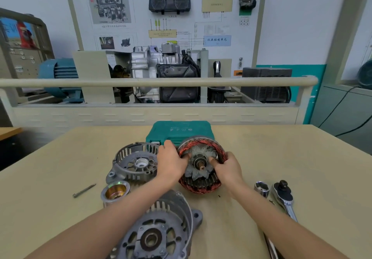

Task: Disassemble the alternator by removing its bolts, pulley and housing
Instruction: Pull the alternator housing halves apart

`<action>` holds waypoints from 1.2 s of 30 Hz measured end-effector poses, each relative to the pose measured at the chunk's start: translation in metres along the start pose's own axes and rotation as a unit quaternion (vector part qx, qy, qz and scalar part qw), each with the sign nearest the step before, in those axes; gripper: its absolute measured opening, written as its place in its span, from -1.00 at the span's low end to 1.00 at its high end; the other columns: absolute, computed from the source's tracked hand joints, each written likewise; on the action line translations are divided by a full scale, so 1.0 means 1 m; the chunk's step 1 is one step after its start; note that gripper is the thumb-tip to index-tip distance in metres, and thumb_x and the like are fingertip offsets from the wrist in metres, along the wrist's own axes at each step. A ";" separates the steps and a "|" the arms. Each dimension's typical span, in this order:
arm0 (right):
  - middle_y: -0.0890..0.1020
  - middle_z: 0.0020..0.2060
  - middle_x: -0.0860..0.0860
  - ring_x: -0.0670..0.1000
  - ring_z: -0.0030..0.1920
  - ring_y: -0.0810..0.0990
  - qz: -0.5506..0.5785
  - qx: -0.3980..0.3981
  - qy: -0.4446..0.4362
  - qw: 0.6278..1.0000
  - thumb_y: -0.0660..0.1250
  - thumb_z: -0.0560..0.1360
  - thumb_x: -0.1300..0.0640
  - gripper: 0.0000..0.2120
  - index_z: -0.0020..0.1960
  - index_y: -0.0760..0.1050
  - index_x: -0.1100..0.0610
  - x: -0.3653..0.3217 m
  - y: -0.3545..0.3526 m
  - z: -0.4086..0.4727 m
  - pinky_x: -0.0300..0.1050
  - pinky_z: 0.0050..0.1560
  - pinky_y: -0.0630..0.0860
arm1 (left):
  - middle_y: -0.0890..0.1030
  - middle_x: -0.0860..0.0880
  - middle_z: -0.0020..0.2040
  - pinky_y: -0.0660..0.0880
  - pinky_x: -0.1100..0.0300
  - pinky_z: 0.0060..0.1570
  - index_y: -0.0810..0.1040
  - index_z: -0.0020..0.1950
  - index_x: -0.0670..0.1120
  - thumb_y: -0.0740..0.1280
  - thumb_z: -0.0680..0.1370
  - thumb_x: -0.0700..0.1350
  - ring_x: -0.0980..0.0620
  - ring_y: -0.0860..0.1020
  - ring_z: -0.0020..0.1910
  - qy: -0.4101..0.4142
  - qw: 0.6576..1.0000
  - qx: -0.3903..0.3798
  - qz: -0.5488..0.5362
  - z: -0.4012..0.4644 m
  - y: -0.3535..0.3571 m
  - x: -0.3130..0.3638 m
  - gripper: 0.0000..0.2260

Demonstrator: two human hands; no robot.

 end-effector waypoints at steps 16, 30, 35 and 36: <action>0.62 -0.05 0.12 0.13 -0.04 0.56 -0.131 0.055 -0.060 0.988 0.29 0.54 0.09 -0.79 0.06 0.46 0.23 -0.018 -0.018 -0.027 -0.19 -0.22 0.32 | 0.47 -0.17 0.05 0.35 0.15 -0.15 0.35 0.07 -0.17 0.38 0.48 -0.18 -0.12 0.46 -0.02 0.020 0.998 0.000 0.055 -0.016 -0.008 0.003 -0.74; 0.52 -0.35 0.00 -0.07 -0.36 0.44 -0.167 0.050 -0.121 0.977 0.21 0.49 0.24 -0.88 -0.20 0.48 0.19 -0.025 -0.028 -0.033 -0.39 -0.50 0.26 | 0.48 -0.13 -0.05 0.31 0.14 -0.21 0.33 -0.03 -0.13 0.32 0.49 -0.19 -0.09 0.46 -0.07 0.060 0.996 -0.011 0.059 -0.030 -0.015 0.014 -0.83; 0.54 -0.42 -0.04 -0.05 -0.35 0.49 -0.107 0.045 -0.104 0.988 0.29 0.47 0.25 -0.87 -0.24 0.54 0.20 -0.021 -0.037 -0.024 -0.40 -0.47 0.28 | 0.43 -0.01 -0.11 0.27 0.17 -0.26 0.33 -0.01 -0.07 0.28 0.49 0.21 -0.04 0.43 -0.13 0.118 0.986 -0.079 0.082 -0.042 -0.011 0.031 -0.63; 0.55 -0.42 -0.03 -0.02 -0.33 0.51 -0.098 0.043 -0.102 0.989 0.30 0.47 0.24 -0.87 -0.25 0.54 0.18 -0.022 -0.039 -0.021 -0.36 -0.44 0.30 | 0.39 0.02 -0.12 0.28 0.19 -0.24 0.36 0.04 -0.08 0.21 0.41 0.40 -0.07 0.45 -0.10 0.107 0.984 -0.122 0.075 -0.041 -0.007 0.031 -0.45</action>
Point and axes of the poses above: each hand's wrist, its own z-axis towards the middle knuckle, its own y-axis out of the palm, x = y × z, the point moved 10 cm from there along z, towards the middle knuckle
